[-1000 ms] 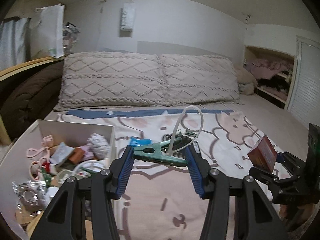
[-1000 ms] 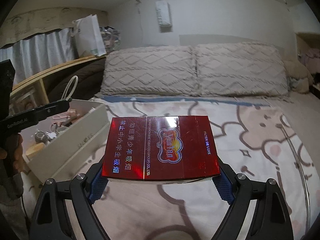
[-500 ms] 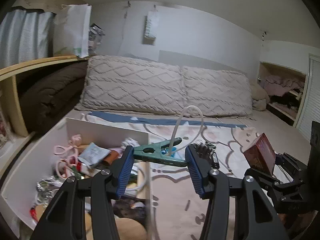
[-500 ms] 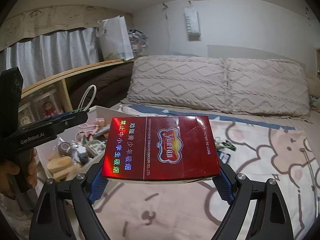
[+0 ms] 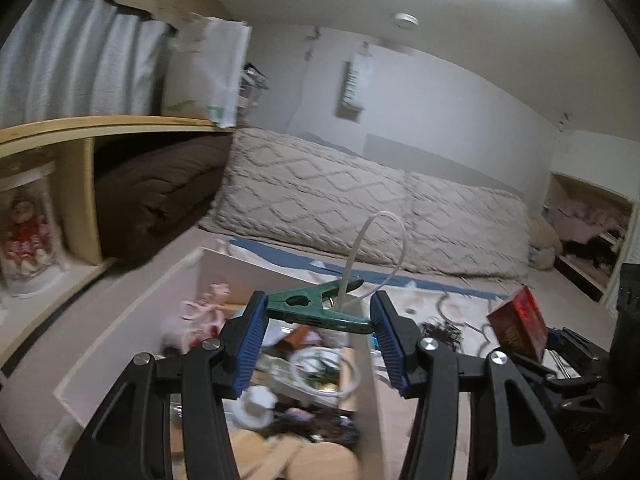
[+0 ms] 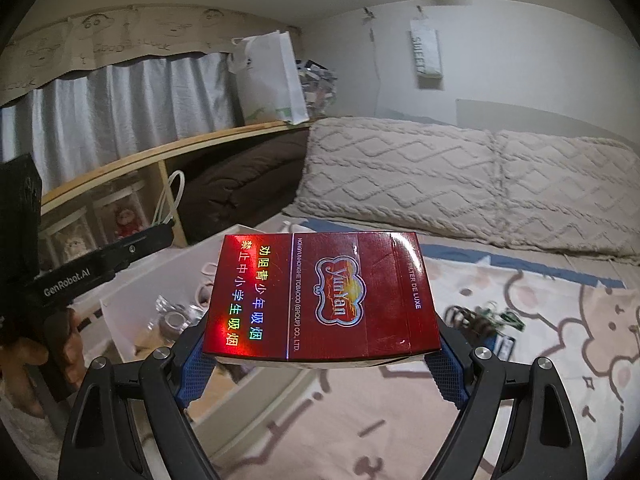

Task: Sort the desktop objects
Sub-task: 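Carry the clothespin with the left tool while the right tool carries the red pack over the box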

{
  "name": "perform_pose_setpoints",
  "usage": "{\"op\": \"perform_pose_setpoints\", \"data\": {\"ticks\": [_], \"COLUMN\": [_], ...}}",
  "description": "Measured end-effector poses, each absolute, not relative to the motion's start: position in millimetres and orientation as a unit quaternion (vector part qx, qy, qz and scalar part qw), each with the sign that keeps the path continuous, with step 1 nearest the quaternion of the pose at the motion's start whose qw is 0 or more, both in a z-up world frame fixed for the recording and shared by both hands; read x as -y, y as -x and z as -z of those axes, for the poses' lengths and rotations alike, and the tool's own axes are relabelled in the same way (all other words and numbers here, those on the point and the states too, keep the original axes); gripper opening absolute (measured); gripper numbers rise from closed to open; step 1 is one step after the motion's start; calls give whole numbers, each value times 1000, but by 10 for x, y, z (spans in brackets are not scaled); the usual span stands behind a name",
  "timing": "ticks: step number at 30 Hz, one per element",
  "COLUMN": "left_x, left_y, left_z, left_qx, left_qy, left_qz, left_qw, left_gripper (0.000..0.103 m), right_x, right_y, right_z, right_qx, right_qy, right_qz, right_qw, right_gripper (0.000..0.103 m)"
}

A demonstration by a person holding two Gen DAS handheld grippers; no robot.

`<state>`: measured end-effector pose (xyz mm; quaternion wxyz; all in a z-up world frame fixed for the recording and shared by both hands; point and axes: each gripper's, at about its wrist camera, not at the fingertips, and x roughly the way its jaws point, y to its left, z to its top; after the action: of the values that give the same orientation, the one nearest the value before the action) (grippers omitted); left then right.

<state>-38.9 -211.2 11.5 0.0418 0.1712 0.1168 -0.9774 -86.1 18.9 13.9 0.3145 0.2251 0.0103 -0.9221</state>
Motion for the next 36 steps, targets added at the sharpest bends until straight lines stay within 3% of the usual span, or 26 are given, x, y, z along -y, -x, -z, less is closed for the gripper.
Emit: {"op": "perform_pose_setpoints", "data": {"ticks": [16, 36], "left_x": [2742, 2963], "left_y": [214, 568], "left_z": [-140, 172], "left_qx": [-179, -135], "left_qy": [-141, -221], "left_qz": [969, 954], "left_qw": [94, 148], "left_gripper": [52, 52], "right_x": [528, 1023], "right_y": [1050, 1188], "right_z": [-293, 116], "right_qx": [-54, -98], "right_qy": [-248, -320], "right_qz": [897, 866], "right_qw": [363, 373], "right_gripper": [90, 90]}}
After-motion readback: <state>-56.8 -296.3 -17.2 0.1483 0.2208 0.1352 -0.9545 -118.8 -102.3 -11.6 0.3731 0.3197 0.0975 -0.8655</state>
